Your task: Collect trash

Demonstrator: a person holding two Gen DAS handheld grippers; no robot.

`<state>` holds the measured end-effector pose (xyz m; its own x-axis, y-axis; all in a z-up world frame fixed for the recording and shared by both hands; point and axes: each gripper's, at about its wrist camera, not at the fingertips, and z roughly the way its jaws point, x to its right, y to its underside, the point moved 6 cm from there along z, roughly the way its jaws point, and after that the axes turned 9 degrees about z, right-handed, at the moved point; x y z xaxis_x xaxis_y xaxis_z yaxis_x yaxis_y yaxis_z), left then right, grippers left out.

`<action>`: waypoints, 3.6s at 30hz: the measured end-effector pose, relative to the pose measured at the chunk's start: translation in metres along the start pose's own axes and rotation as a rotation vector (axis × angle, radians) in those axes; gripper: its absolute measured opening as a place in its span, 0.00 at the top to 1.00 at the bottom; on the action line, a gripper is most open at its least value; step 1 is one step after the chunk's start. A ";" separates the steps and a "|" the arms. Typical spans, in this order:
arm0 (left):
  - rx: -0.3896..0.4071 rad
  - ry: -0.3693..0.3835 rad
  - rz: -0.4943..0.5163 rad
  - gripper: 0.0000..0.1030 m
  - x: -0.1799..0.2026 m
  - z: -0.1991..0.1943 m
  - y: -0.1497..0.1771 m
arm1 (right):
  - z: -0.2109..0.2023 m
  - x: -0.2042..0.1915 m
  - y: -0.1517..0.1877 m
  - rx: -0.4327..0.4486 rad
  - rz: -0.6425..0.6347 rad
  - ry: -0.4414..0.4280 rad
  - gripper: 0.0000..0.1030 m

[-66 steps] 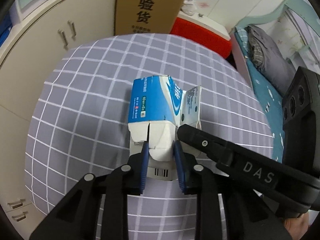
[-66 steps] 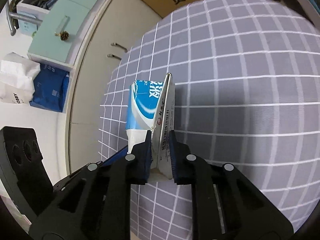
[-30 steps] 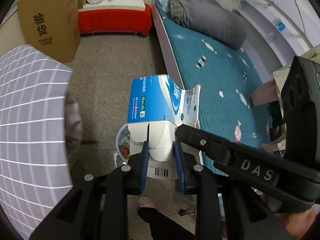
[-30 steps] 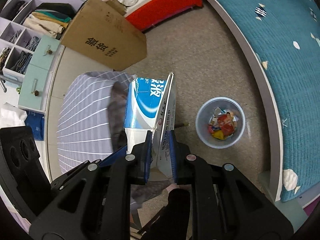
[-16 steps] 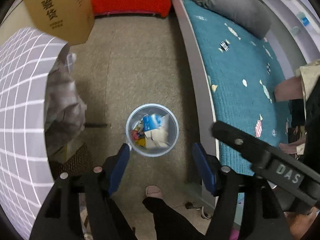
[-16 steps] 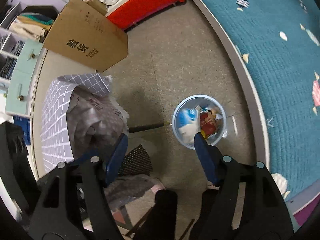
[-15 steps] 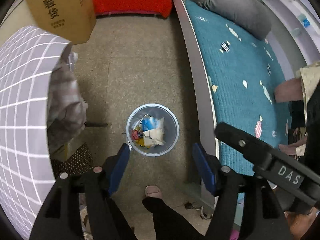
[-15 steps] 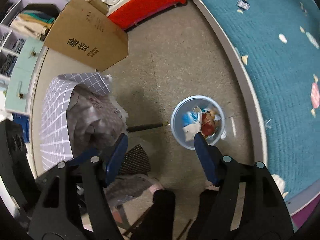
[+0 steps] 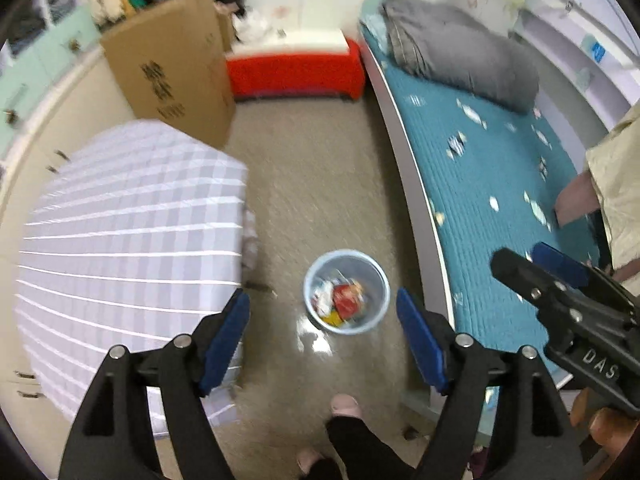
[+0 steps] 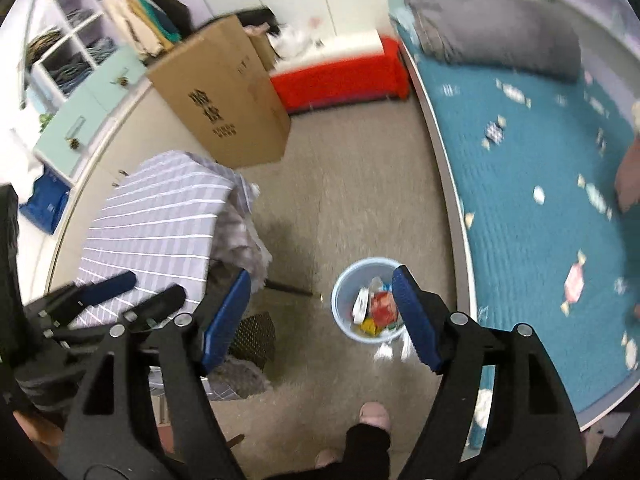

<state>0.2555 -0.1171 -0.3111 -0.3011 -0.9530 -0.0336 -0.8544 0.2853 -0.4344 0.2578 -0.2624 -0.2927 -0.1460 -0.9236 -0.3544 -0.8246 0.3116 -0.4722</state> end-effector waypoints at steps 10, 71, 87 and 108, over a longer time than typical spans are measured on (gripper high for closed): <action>0.284 -0.097 -0.032 0.18 -0.035 -0.152 0.032 | -0.119 -0.060 0.036 0.204 -0.081 -0.036 0.22; 0.606 -0.141 0.003 0.13 -0.037 -0.338 0.164 | -0.286 -0.139 0.168 0.497 -0.216 -0.015 0.11; 0.592 -0.155 -0.004 0.13 -0.042 -0.333 0.161 | -0.276 -0.144 0.162 0.475 -0.229 -0.033 0.11; 0.587 -0.162 -0.023 0.13 -0.053 -0.332 0.161 | -0.269 -0.153 0.161 0.463 -0.255 -0.043 0.11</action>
<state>-0.0066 0.0134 -0.0806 -0.1777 -0.9748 -0.1349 -0.4694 0.2044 -0.8590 0.0001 -0.1311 -0.0977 0.0580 -0.9760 -0.2101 -0.5019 0.1534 -0.8512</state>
